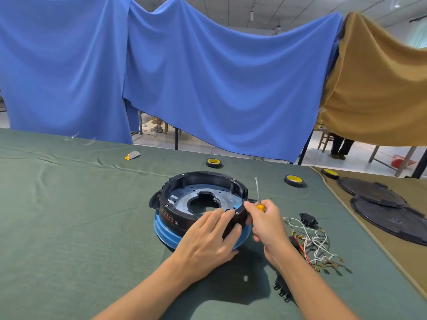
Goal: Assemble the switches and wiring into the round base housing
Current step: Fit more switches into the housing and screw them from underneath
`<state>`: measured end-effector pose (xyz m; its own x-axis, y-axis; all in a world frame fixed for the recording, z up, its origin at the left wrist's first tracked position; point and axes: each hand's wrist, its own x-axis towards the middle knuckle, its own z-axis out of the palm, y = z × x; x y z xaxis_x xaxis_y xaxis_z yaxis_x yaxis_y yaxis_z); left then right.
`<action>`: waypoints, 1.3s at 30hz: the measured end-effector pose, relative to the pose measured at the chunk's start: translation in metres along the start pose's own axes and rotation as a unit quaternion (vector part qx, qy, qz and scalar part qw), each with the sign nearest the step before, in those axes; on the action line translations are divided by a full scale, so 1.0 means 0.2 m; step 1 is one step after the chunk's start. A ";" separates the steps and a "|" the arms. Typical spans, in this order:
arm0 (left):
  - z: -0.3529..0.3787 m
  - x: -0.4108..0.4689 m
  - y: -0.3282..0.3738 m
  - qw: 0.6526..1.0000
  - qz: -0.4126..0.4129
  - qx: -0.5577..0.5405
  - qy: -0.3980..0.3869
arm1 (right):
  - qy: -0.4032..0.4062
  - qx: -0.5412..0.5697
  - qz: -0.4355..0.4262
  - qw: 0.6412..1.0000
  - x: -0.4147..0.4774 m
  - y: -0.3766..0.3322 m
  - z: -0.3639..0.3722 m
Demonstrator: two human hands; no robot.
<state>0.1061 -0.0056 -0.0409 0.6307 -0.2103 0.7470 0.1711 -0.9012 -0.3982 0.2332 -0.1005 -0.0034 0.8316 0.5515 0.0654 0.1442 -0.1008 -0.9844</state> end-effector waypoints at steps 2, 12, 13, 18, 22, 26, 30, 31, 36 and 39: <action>0.00 0.00 0.00 1.000 0.001 -0.003 -0.008 | -0.007 -0.017 -0.005 1.000 0.01 0.01 0.00; -0.02 0.00 0.01 1.000 -0.017 -0.014 0.005 | -0.031 -0.022 0.033 0.999 -0.01 0.03 0.02; -0.02 0.00 0.01 1.000 -0.018 -0.013 0.002 | -0.041 -0.030 0.035 0.998 -0.01 0.03 0.01; -0.03 -0.02 -0.02 0.999 -0.035 -0.024 -0.006 | -0.083 -0.097 0.033 0.991 -0.03 0.00 -0.06; -0.05 -0.03 -0.04 0.999 -0.041 -0.015 -0.032 | -0.070 -0.115 0.015 0.991 0.01 -0.01 -0.20; -0.06 0.05 -0.02 0.997 -0.059 -0.003 -0.051 | -0.068 -0.222 -0.023 0.972 0.08 0.00 -0.32; -0.04 0.17 0.03 0.994 -0.097 0.005 -0.052 | -0.059 -0.409 -0.092 0.906 0.17 0.02 -0.33; -0.03 0.20 0.03 0.992 -0.109 0.010 -0.057 | -0.061 -0.444 -0.106 0.888 0.19 0.03 -0.33; 0.01 0.27 0.03 0.980 -0.155 0.036 -0.117 | -0.056 -0.491 -0.135 0.859 0.31 0.00 -0.28; 0.02 0.26 0.03 0.979 -0.145 0.059 -0.128 | -0.066 -0.507 -0.143 0.848 0.36 -0.02 -0.23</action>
<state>0.1420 -0.0204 -0.0061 0.7089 0.1638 0.6860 0.4485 -0.8554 -0.2592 0.3172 -0.0988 0.0121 0.6273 0.7543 0.1935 0.7721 -0.5700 -0.2811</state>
